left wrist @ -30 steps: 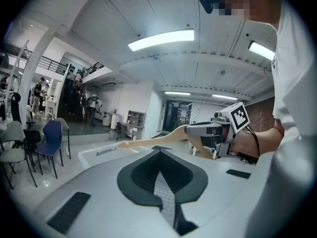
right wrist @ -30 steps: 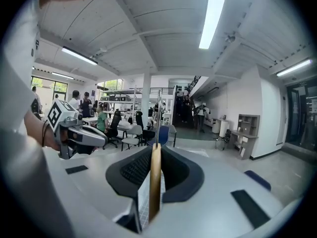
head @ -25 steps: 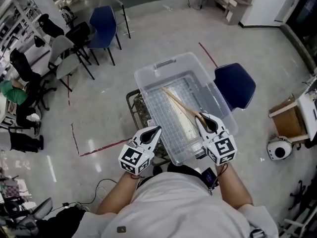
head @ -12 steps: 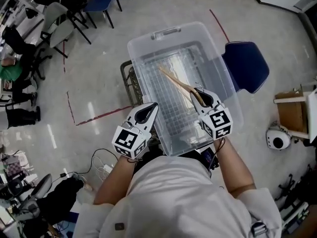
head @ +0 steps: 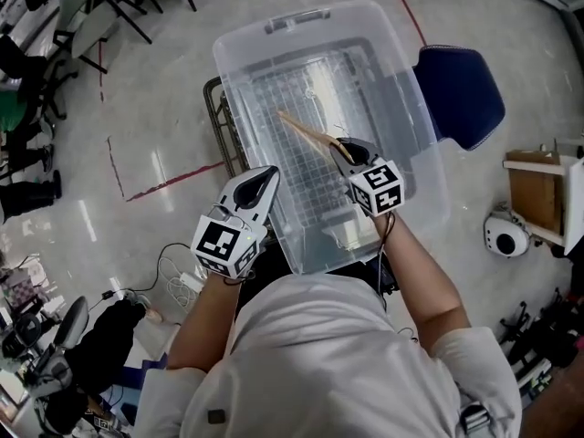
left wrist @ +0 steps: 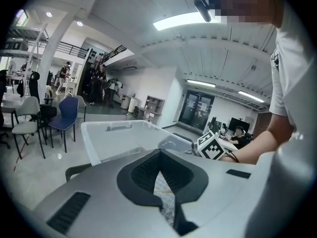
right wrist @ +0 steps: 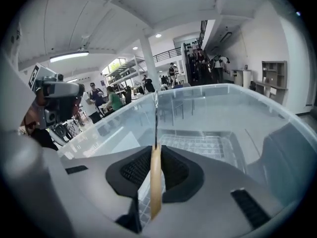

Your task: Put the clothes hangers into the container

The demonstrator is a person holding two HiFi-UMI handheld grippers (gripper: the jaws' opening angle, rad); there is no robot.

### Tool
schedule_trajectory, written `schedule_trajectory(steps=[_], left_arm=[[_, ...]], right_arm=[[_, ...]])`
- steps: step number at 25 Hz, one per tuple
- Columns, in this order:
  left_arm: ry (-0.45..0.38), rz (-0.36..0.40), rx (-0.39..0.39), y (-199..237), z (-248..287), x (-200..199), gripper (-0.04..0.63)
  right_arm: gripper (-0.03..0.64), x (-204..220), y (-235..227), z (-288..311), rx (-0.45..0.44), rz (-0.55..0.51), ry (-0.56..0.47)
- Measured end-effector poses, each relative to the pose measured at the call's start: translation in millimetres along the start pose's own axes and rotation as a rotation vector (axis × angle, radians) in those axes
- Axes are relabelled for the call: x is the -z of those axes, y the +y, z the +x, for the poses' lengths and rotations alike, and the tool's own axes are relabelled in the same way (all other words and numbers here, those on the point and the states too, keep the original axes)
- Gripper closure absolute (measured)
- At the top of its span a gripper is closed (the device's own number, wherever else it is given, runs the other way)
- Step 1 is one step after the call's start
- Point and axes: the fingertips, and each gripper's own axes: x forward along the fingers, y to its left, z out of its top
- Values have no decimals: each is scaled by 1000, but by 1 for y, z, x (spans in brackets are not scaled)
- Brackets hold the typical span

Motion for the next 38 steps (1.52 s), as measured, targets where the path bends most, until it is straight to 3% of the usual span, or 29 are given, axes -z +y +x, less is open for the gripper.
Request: schedule_trajectory(steps=[8,11,14,24,38], left_arm=[[36,-35,-6,6,18,17,578],[43,-44,-9,4,20,21,578],[45,-52,-12,5,23,23,578],[46,-49,-29,5,40,22,578],[39,-63,-76,12,45,23,578]], right_arm=[[549,55,-6,48,-59,-16,104],[547,80,-11,59,-69,52,142],[546,103,-23,67,-47,103,191],[518,119,-58,97,-18,191,254],[399,165,-116,129,80,313,380]])
